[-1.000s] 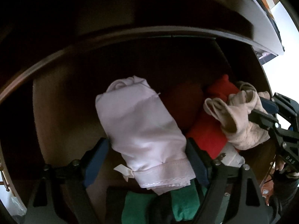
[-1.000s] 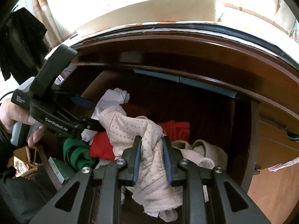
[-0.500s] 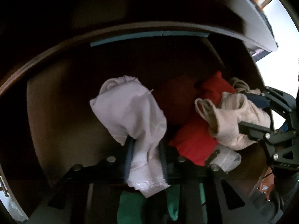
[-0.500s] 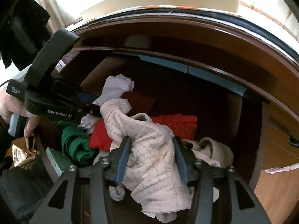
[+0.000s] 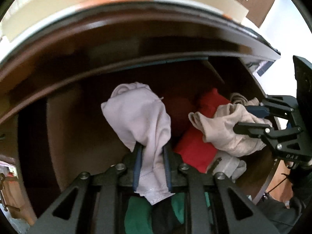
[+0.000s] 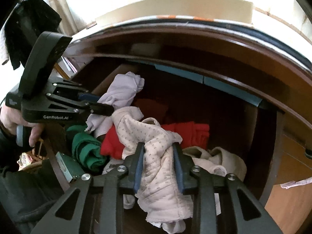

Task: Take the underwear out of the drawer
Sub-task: 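Close the left tool on the pale pink garment while the right tool holds its garment, then pull the pale pink garment up with the left tool while the right tool holds its garment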

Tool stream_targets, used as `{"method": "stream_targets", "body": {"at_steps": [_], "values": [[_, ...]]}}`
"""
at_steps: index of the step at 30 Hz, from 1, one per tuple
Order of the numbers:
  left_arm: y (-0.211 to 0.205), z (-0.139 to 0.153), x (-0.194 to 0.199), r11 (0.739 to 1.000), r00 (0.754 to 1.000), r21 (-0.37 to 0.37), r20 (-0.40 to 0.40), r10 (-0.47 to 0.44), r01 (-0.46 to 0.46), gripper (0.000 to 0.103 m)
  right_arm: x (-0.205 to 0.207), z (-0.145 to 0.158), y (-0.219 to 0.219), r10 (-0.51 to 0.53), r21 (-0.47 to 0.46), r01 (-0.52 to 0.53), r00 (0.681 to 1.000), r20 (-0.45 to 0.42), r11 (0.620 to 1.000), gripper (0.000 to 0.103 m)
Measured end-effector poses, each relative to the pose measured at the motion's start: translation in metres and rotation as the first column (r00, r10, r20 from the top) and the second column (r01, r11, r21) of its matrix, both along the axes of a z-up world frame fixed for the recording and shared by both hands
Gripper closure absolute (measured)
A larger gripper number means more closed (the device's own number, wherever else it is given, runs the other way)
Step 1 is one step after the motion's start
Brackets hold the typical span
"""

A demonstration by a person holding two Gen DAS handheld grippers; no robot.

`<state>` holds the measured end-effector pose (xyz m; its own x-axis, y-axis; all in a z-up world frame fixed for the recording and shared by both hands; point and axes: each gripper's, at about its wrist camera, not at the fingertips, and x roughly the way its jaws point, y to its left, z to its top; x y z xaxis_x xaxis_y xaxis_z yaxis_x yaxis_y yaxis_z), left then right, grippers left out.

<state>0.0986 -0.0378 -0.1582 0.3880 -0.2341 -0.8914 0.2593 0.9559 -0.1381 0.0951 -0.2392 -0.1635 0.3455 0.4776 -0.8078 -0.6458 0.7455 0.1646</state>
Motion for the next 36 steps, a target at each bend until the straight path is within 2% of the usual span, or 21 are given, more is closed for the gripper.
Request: {"method": "stream_targets", "body": {"at_steps": [5,9,13,18,19,24,28,33,36], "values": [[0.0,0.013,-0.017,1.0,0.993,0.014,0.115,0.014,-0.015,0.085,-0.007,0.006,-0.006,-0.015,0.031,0.013,0.998,0.058,0.999,0.077],[0.007,0.019,-0.023,0.999,0.986,0.001,0.165,0.033,-0.033,0.086,-0.013,0.014,-0.015,-0.029,0.066,0.022,0.995,0.101,0.998,0.079],[0.008,0.01,-0.034,0.999,0.976,-0.009,0.212,0.045,-0.044,0.087,-0.02,0.021,-0.026,-0.045,0.113,0.029,0.989,0.14,0.993,0.079],[0.012,0.012,-0.043,0.998,0.966,-0.021,0.253,0.056,-0.052,0.093,-0.025,0.032,-0.05,-0.066,0.18,0.038,0.985,0.157,0.983,0.079],[0.019,0.016,-0.031,0.998,0.965,-0.025,0.255,0.057,-0.052,0.093,-0.026,0.033,-0.052,-0.069,0.188,0.038,0.985,0.16,0.981,0.079],[0.024,0.025,-0.028,0.998,0.96,-0.035,0.272,0.065,-0.057,0.1,-0.028,0.036,-0.055,-0.085,0.209,0.046,0.98,0.182,0.977,0.079],[0.018,0.021,-0.025,0.998,0.964,-0.035,0.261,0.052,-0.045,0.102,-0.026,0.036,-0.05,-0.098,0.217,0.057,0.978,0.185,0.975,0.079],[0.019,0.011,-0.021,0.999,0.977,-0.034,0.207,0.048,-0.042,0.101,-0.026,0.036,-0.051,-0.104,0.22,0.062,0.978,0.181,0.973,0.079],[0.025,0.013,-0.016,0.996,0.981,-0.06,0.177,0.077,-0.068,0.1,-0.026,0.036,-0.049,-0.1,0.212,0.061,0.979,0.178,0.975,0.079]]}}
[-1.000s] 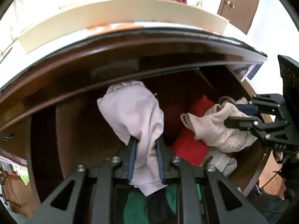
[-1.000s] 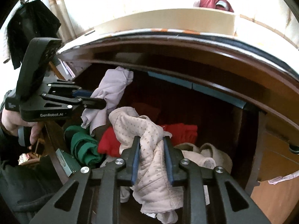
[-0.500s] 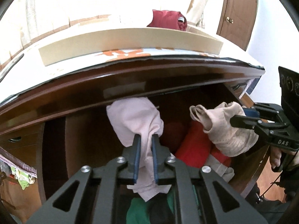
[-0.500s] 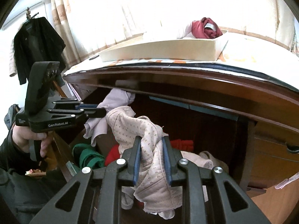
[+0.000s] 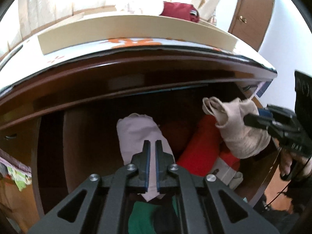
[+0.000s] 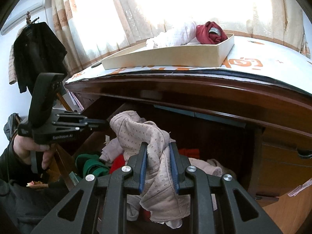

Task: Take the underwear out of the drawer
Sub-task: 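Pull the pale pink garment up with the left tool while the right tool holds its garment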

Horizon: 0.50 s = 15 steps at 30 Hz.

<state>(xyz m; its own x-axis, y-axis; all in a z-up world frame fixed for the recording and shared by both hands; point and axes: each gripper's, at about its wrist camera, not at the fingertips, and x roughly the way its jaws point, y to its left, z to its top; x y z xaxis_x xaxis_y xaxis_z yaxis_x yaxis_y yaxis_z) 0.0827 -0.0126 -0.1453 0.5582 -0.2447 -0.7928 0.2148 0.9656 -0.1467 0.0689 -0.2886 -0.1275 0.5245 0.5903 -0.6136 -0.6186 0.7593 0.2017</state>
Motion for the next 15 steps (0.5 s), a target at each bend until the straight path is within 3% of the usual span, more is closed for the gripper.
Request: {"method": "stream_targets", "body": {"at_steps": [1,2,3,5,7,15], "values": [[0.001,0.001,0.001,1.0,1.0,0.002,-0.004,0.0,0.0,0.097,0.0,0.0,0.0,0.0,-0.001,0.0,1.0,0.0,1.0,0.079],[0.001,0.003,0.003,1.0,1.0,0.007,-0.012,0.0,0.0,0.086,0.0,0.0,0.001,-0.001,-0.001,0.001,1.0,-0.001,1.0,0.079],[0.0,0.003,0.006,1.0,1.0,0.013,-0.027,-0.003,0.003,0.066,0.001,0.0,0.0,-0.002,0.0,0.002,1.0,-0.004,1.0,0.079],[-0.002,0.004,0.009,1.0,0.999,0.029,-0.045,0.007,-0.006,0.038,0.001,0.0,0.0,-0.005,0.004,0.005,1.0,-0.006,1.0,0.079],[-0.004,0.004,0.012,0.999,0.998,0.04,-0.056,0.008,-0.006,0.034,0.002,0.0,0.0,-0.008,0.01,0.008,1.0,-0.007,1.0,0.079],[-0.018,-0.027,0.036,0.995,0.968,0.093,-0.252,-0.009,0.034,0.034,0.003,-0.001,-0.004,-0.013,0.036,0.013,1.0,-0.007,0.999,0.079]]}}
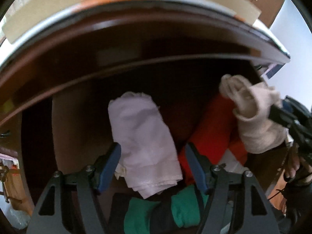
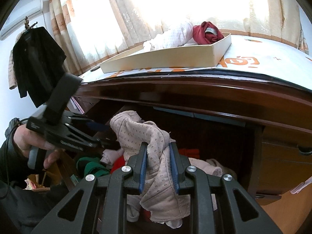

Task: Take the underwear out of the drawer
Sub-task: 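Pull the pale pink garment up with the left tool while the right tool holds its garment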

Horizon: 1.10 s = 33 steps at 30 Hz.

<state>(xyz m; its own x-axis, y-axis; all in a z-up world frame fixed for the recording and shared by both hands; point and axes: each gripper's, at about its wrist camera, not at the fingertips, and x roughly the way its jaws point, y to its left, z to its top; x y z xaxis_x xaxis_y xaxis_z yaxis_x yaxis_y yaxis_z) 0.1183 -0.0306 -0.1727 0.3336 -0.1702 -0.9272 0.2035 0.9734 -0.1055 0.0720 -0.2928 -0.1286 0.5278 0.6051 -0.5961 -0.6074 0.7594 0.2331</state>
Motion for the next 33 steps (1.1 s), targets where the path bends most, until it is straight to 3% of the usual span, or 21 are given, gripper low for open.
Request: {"method": "stream_targets", "body": {"at_steps": [5,10,12,14,15,18,25,33], "values": [[-0.004,-0.011,0.008,1.0,0.997,0.002,-0.078,-0.025,0.026,0.034,0.0,0.0,-0.002,0.001,0.015,-0.001,1.0,-0.004,1.0,0.079],[-0.011,-0.017,0.008,0.998,0.994,0.041,-0.094,-0.046,0.051,0.038,0.0,-0.001,-0.003,0.005,0.019,-0.005,1.0,-0.008,1.0,0.079],[-0.013,-0.019,0.006,0.997,0.993,0.044,-0.102,-0.06,0.065,0.059,0.0,-0.001,-0.003,0.009,0.015,-0.008,1.0,-0.008,1.0,0.079],[-0.012,-0.021,0.005,0.997,0.992,0.032,-0.111,-0.065,0.069,0.072,0.001,0.0,-0.002,0.011,0.012,-0.011,1.0,-0.006,1.0,0.079],[-0.011,-0.021,0.004,0.997,0.992,0.022,-0.107,-0.067,0.069,0.088,0.001,0.0,-0.002,0.012,0.01,-0.012,1.0,-0.008,1.0,0.079],[-0.011,-0.018,-0.002,0.997,0.994,0.009,-0.079,-0.078,0.079,0.1,0.001,0.001,-0.001,0.013,0.008,-0.013,1.0,-0.002,1.0,0.079],[-0.009,0.0,-0.038,0.995,0.991,0.035,0.084,-0.1,0.097,0.101,-0.006,0.006,-0.005,-0.001,0.032,-0.001,0.999,0.048,0.999,0.079],[0.012,0.028,-0.066,0.998,0.973,-0.031,0.226,-0.044,0.053,0.102,-0.009,0.007,-0.011,-0.019,0.064,0.015,0.999,0.048,0.998,0.079]]}}
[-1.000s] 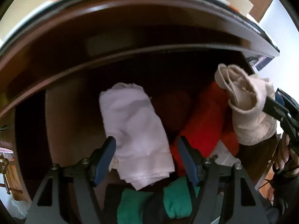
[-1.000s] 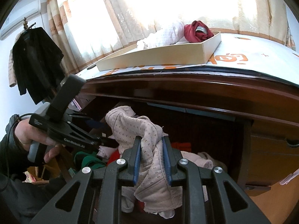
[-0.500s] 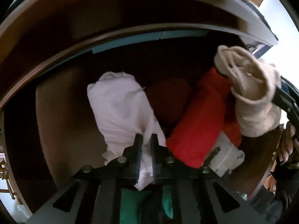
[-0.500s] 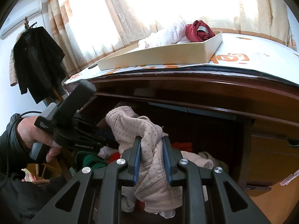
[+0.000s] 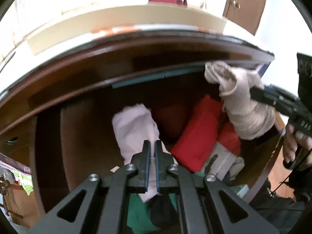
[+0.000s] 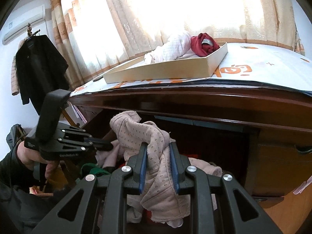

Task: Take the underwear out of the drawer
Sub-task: 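Pull the pale pink garment up with the left tool while the right tool holds its garment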

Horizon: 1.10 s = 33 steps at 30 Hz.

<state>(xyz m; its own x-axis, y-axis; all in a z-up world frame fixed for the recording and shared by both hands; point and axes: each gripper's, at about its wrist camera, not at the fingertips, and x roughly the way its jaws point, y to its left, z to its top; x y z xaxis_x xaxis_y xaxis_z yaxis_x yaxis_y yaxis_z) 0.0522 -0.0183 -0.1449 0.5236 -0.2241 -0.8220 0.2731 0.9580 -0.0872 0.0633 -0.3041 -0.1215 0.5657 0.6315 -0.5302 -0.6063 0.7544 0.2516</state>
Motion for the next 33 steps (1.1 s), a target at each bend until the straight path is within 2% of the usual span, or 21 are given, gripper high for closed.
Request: {"method": "stream_targets", "body": {"at_steps": [5,8,10,14,16,19,22,23,24,26,29,31,33], "values": [[0.008,0.026,-0.011,0.999,0.998,-0.038,0.061,0.018,-0.016,0.102,-0.006,0.003,-0.002,0.003,0.018,-0.003,1.0,0.004,1.0,0.079],[0.016,0.031,-0.018,0.999,0.998,-0.041,0.062,0.017,-0.014,0.102,-0.006,0.007,-0.002,0.011,0.027,-0.011,1.0,0.004,1.0,0.079],[0.013,0.032,-0.013,0.999,0.998,-0.032,0.051,0.02,-0.019,0.102,-0.007,0.009,0.0,0.011,0.023,-0.011,1.0,0.013,1.0,0.079],[0.008,0.034,-0.003,0.998,0.999,-0.062,0.039,0.022,-0.019,0.102,-0.008,0.011,0.0,0.014,0.036,-0.015,1.0,0.014,0.999,0.079],[0.008,0.025,-0.001,0.997,1.0,-0.077,0.014,0.005,-0.004,0.102,-0.008,0.011,0.002,0.018,0.03,-0.019,1.0,0.012,0.999,0.079],[0.003,0.014,0.0,0.999,0.999,-0.05,-0.045,-0.019,0.017,0.101,-0.007,0.01,0.003,0.016,0.027,-0.016,1.0,0.008,1.0,0.079],[0.0,0.003,0.006,1.0,0.995,-0.019,-0.096,-0.013,0.011,0.092,-0.006,0.009,0.003,0.014,0.031,-0.014,1.0,0.005,0.999,0.079],[-0.002,0.001,0.009,1.0,0.994,0.0,-0.106,-0.01,0.01,0.079,-0.006,0.009,0.003,0.016,0.032,-0.016,1.0,0.003,0.999,0.079],[-0.003,-0.001,0.011,1.0,0.994,0.019,-0.112,-0.003,0.006,0.058,-0.005,0.009,0.003,0.017,0.031,-0.017,1.0,0.002,0.999,0.079],[-0.004,-0.005,0.017,0.999,0.992,0.05,-0.125,0.014,-0.008,0.036,-0.005,0.009,0.003,0.018,0.031,-0.018,1.0,0.003,0.999,0.079],[-0.003,-0.016,0.026,0.998,0.983,0.065,-0.18,0.033,-0.022,0.035,-0.004,0.008,0.002,0.016,0.039,-0.016,1.0,-0.002,0.999,0.079],[0.002,-0.025,0.033,0.999,0.968,0.012,-0.248,0.037,-0.035,0.035,-0.002,0.006,0.001,0.015,0.043,-0.015,1.0,-0.007,0.999,0.079],[0.003,-0.029,0.035,0.999,0.964,0.002,-0.264,0.034,-0.035,0.036,-0.002,0.005,0.002,0.018,0.044,-0.018,1.0,-0.009,0.999,0.079]]}}
